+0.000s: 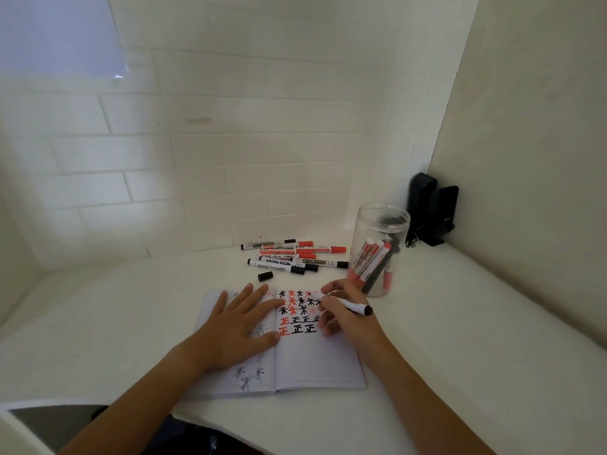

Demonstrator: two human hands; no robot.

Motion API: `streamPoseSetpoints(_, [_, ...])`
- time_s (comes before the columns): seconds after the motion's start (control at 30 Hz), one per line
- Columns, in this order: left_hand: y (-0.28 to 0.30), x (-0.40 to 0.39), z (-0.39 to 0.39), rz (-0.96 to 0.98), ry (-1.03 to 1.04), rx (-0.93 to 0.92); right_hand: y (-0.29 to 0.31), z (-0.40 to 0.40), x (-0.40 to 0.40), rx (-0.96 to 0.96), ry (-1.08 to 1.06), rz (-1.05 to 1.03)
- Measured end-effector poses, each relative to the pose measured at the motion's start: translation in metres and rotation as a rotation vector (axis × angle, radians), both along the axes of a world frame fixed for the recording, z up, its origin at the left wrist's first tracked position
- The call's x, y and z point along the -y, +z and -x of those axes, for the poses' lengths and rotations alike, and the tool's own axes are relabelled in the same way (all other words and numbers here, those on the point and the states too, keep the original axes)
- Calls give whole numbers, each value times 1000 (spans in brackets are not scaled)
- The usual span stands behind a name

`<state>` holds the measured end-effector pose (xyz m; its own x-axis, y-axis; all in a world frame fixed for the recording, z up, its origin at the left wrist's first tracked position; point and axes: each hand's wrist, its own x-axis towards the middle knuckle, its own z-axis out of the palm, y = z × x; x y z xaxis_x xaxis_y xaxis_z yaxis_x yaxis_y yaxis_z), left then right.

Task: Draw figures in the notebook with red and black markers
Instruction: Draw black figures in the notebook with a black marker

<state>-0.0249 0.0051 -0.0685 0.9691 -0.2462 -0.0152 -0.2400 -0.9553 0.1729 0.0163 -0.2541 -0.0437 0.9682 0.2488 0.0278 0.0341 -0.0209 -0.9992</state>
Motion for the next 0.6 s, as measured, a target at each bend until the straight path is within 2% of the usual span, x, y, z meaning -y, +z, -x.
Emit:
streamPoseSetpoints(0.2, [6,-12,-2,-34,100,-15,-4,-6,3,37,13,65])
streamPoseSetpoints(0.37, [5,14,17,82,-50,9,-7,-5,1,52,-10,132])
streamPoseSetpoints(0.6, [1,12,17,62,-65,42,-3,-6,10,31,-61,265])
